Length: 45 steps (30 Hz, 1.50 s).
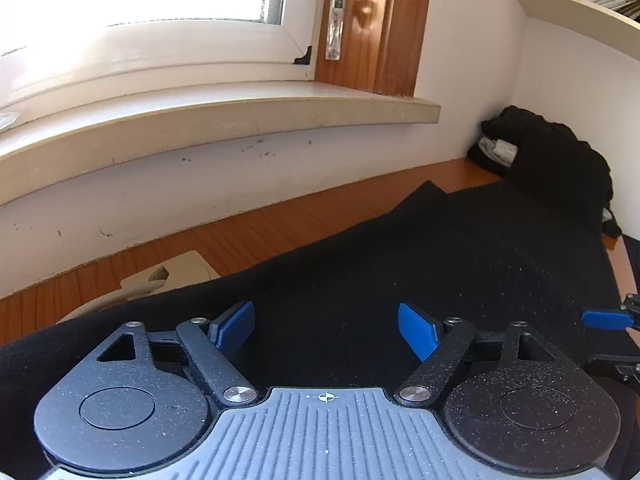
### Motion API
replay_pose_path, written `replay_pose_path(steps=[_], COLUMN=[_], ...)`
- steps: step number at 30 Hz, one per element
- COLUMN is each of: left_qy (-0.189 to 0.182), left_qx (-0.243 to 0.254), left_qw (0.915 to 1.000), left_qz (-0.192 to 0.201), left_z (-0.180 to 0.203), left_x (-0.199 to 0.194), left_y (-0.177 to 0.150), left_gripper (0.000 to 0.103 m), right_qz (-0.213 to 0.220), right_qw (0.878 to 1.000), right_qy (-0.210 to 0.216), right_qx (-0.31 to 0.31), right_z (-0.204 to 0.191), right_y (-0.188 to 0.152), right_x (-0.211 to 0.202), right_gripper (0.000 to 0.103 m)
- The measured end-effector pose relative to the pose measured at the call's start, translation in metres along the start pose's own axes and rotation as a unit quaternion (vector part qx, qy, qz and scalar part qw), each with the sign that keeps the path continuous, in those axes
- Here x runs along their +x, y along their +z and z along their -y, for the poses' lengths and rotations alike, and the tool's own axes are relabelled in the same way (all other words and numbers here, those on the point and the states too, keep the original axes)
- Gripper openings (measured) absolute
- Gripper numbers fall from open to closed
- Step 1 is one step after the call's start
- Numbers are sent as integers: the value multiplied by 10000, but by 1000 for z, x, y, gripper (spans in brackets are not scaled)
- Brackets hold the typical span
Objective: Fold clothes
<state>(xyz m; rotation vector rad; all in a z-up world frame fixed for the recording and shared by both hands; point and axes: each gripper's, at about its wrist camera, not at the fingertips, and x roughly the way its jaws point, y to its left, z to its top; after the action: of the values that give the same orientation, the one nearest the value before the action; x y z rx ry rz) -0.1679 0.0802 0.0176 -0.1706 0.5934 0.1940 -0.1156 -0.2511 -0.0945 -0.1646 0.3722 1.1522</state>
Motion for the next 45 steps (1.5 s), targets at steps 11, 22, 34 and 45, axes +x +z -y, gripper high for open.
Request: replay_pose_path(steps=[11, 22, 34, 45], left_qy=[34, 1175, 1335, 743], left_qx=[136, 99, 398, 474], left_qw=[9997, 9926, 9902, 9954], left_qz=[189, 300, -57, 389], left_z=[2, -91, -102, -37], left_x=[-13, -156, -163, -139], left_y=[-2, -49, -84, -26], left_gripper=[83, 79, 54, 78], right_qz=[110, 214, 308, 368], right_qw=[9999, 9998, 9994, 9993], right_qy=[-66, -49, 10, -10], right_qx=[30, 11, 126, 118], right_z=[-4, -4, -2, -4], right_y=[1, -4, -5, -6], right_x=[1, -1, -3, -3], right_gripper=[57, 57, 57, 57])
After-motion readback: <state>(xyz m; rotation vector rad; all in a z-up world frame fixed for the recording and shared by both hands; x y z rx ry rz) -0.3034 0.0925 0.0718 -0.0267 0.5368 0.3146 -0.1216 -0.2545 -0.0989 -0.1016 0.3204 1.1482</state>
